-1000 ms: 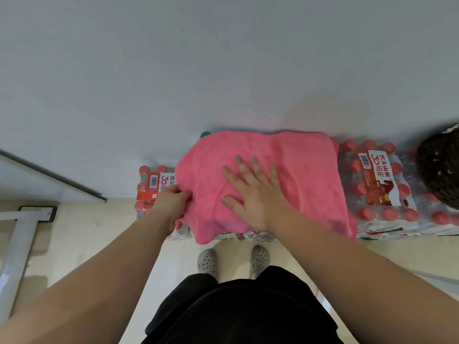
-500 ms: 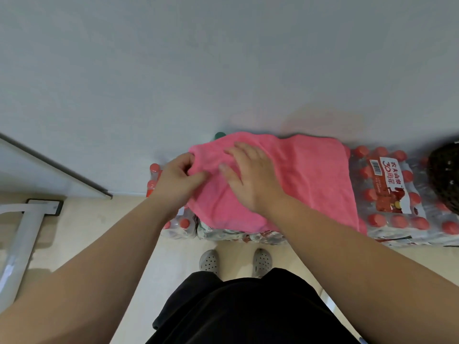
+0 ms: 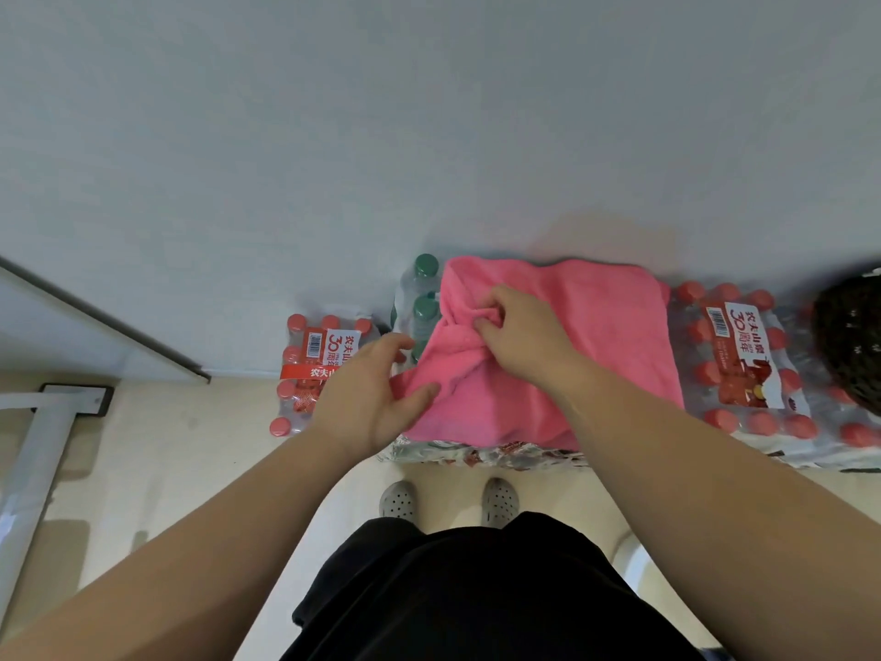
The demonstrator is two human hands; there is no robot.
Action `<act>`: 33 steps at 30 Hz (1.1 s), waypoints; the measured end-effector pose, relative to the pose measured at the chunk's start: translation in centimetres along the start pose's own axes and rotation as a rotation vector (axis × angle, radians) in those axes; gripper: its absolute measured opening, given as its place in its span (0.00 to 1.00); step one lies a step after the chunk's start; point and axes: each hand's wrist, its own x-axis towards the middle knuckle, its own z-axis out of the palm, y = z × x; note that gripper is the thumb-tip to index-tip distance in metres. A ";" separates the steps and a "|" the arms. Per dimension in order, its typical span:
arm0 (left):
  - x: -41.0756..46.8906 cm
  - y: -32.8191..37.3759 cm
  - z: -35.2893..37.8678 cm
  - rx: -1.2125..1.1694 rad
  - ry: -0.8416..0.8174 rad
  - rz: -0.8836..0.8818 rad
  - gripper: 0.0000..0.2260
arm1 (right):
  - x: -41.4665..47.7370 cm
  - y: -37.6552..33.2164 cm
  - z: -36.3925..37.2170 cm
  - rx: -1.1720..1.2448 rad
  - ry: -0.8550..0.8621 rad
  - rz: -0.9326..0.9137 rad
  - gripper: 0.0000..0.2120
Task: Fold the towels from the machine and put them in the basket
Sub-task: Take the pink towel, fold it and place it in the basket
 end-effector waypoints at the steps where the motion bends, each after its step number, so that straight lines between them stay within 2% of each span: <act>1: 0.1 -0.2 -0.1 -0.007 -0.026 -0.046 0.26 | -0.2 0.5 0.0 0.015 0.019 0.030 0.06; 4: 0.6 -0.6 -0.3 0.000 -0.098 -0.087 0.21 | -1.0 1.2 -0.1 -0.042 0.041 0.038 0.17; 6: 0.8 -0.6 -0.5 0.023 -0.186 -0.079 0.20 | -1.3 0.9 0.1 -0.212 0.139 -0.098 0.19; 8: 0.8 -0.3 -0.7 0.031 -0.227 -0.069 0.20 | -1.4 0.2 0.2 -0.354 0.176 -0.326 0.16; 10: 0.6 0.0 -0.9 0.032 -0.238 -0.071 0.20 | -1.4 -0.5 0.2 -0.441 0.048 -0.511 0.17; 13: 0.2 0.3 -1.2 0.045 -0.245 -0.101 0.21 | -1.4 -0.8 0.2 -0.544 -0.105 -0.601 0.15; 16: -0.2 0.2 -1.3 0.019 -0.264 -0.116 0.17 | -1.4 -1.0 -0.2 -0.502 -0.031 -0.601 0.06; 17: -0.4 0.2 -1.4 0.003 -0.267 -0.118 0.16 | -1.4 -1.3 -0.6 -0.480 -0.007 -0.574 0.06; 20: -0.7 0.3 -1.8 -0.083 -0.209 -0.156 0.17 | -1.1 -2.1 -1.9 -0.497 -0.014 -0.411 0.17; 23: -1.1 0.4 -2.4 -0.212 -0.135 -0.191 0.19 | -0.6 -3.2 -2.4 -0.502 0.085 -0.355 0.24; 25: -1.5 0.7 -3.0 -0.316 -0.071 -0.190 0.19 | 0.0 -4.2 -2.6 -0.427 0.151 -0.319 0.22; 27: -1.9 1.2 -3.7 -0.394 -0.014 -0.184 0.15 | 0.8 -5.2 -2.7 -0.262 0.189 -0.249 0.14; 29: -2.5 1.7 -4.4 -0.469 0.024 -0.180 0.13 | 1.5 -6.4 -2.8 -0.141 0.158 -0.186 0.07; 31: -3.0 2.0 -5.2 -0.534 0.035 -0.160 0.12 | 2.0 -7.3 -2.9 -0.126 0.031 -0.146 0.10; 33: -3.6 2.3 -5.8 -0.561 0.008 -0.136 0.11 | 2.2 -7.9 -2.9 -0.239 -0.138 -0.145 0.17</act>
